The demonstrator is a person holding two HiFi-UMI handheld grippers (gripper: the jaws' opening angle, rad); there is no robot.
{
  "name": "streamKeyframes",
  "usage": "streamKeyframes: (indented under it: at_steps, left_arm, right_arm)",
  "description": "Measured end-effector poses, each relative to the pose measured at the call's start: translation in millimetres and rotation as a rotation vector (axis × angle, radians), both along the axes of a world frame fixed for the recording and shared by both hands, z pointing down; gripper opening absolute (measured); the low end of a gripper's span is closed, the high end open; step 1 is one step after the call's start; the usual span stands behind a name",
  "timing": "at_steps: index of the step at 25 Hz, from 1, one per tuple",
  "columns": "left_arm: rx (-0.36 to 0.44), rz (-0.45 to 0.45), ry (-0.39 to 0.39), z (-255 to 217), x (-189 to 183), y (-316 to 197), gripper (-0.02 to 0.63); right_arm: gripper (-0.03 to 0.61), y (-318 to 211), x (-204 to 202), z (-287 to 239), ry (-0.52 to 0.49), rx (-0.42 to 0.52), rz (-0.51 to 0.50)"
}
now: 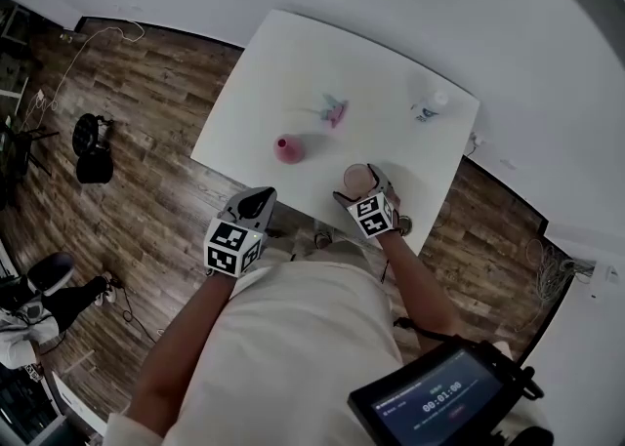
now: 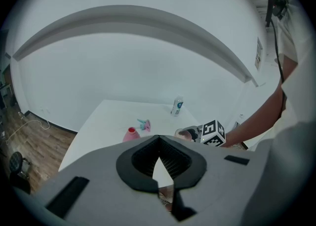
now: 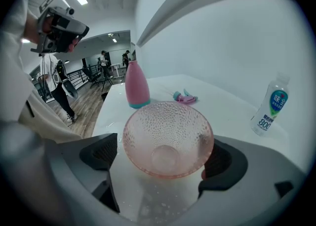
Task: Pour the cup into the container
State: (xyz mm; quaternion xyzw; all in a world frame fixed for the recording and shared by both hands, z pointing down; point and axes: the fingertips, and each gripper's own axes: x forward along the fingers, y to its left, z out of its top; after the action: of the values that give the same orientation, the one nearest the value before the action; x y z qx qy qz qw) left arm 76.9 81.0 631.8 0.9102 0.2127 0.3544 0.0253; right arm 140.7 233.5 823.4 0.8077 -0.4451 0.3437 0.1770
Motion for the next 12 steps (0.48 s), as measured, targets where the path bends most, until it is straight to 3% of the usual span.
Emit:
streamKeyframes:
  at_steps: [2, 5, 9, 12]
  left_arm:
    - [-0.019, 0.006, 0.022, -6.6, 4.0, -6.3, 0.011]
    - [-0.049, 0.011, 0.065, -16.2, -3.4, -22.5, 0.011]
    - [-0.098, 0.029, 0.11, -25.6, -3.1, -37.7, 0.011]
    - [-0.148, 0.026, 0.148, -39.7, -1.8, -56.1, 0.011]
  right_arm:
    - [0.531, -1.0, 0.4, -5.2, -0.008, 0.016, 0.023]
    - [0.541, -2.8, -10.8, -23.3, 0.004, 0.019, 0.078]
    - [0.541, 7.8, -16.3, -62.7, 0.098, 0.006, 0.172]
    - [0.538, -2.3, -21.2, -101.1, 0.177, 0.006, 0.184]
